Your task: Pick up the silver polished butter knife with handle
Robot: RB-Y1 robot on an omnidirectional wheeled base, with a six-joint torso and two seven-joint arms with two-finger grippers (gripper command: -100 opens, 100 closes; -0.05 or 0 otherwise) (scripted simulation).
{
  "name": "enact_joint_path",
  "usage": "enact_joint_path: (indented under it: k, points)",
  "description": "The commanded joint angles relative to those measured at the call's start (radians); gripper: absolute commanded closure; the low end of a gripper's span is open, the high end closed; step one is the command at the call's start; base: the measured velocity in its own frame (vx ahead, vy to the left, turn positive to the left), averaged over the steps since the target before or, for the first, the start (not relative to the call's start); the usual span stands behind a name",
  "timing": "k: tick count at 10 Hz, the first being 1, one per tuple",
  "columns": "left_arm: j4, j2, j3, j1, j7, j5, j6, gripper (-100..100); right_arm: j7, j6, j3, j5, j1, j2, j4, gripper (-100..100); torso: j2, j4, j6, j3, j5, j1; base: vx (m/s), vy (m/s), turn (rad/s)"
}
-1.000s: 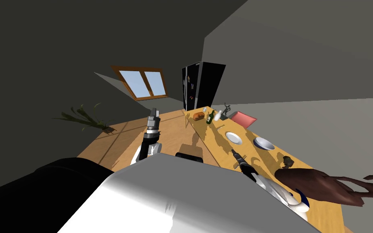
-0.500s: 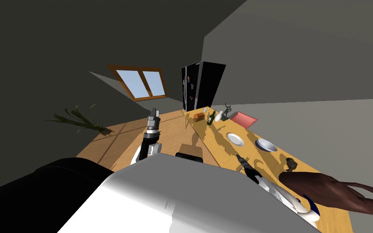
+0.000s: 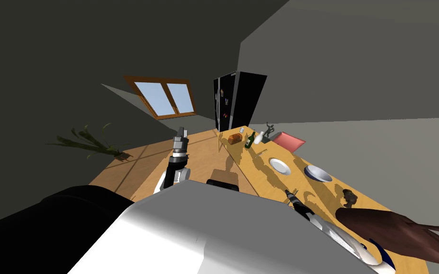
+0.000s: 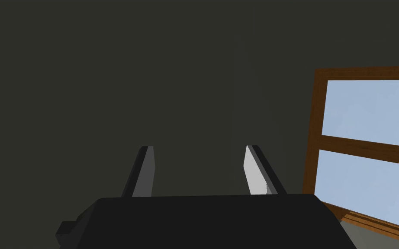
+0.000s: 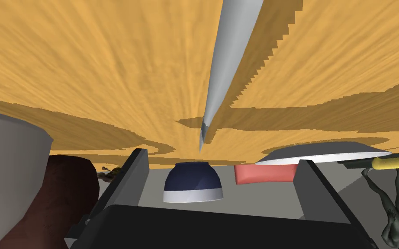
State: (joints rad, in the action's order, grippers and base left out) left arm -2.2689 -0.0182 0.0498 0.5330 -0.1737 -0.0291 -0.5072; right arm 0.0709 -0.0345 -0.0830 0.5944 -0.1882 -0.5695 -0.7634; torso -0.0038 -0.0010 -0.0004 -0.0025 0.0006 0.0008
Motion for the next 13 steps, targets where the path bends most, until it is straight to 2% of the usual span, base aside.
enact_joint_path:
  k: [1,6,7,8,9,13]
  points:
    - [0.0,0.0,0.0,0.0,0.0,0.0,0.0,0,-0.004,-0.039,0.005,0.001,-0.008,0.003,0.003,-100,0.0,0.0,0.0,0.0,0.0,0.0,0.049,0.023,0.002]
    - [0.0,0.0,0.0,0.0,0.0,0.0,0.0,0,-0.016,-0.082,0.007,0.006,0.004,0.003,0.065,-100,0.001,0.0,0.0,0.001,0.0,-0.001,0.041,0.031,0.003]
    - [0.0,0.0,0.0,0.0,0.0,0.0,0.0,0,-0.013,-0.084,0.014,-0.001,-0.002,0.001,0.048,-100,0.001,0.0,0.0,0.001,0.0,0.0,0.016,0.016,0.0]
    - [0.0,0.0,0.0,0.0,0.0,0.0,0.0,0,-0.014,-0.086,0.013,0.0,-0.002,0.001,0.05,0,0.002,0.001,0.0,0.001,0.0,-0.001,0.0,0.0,0.0]
    - [0.0,0.0,0.0,0.0,0.0,0.0,0.0,0,-0.025,-0.109,0.001,0.029,0.018,0.035,0.042,-100,0.003,0.001,0.0,0.002,0.0,-0.002,-0.012,-0.065,-0.076]
    - [0.0,0.0,0.0,0.0,0.0,0.0,0.0,0,-0.043,-0.149,-0.019,0.079,0.051,0.092,0.029,-100,0.005,0.001,0.0,0.003,-0.002,-0.008,-0.018,-0.084,-0.03]
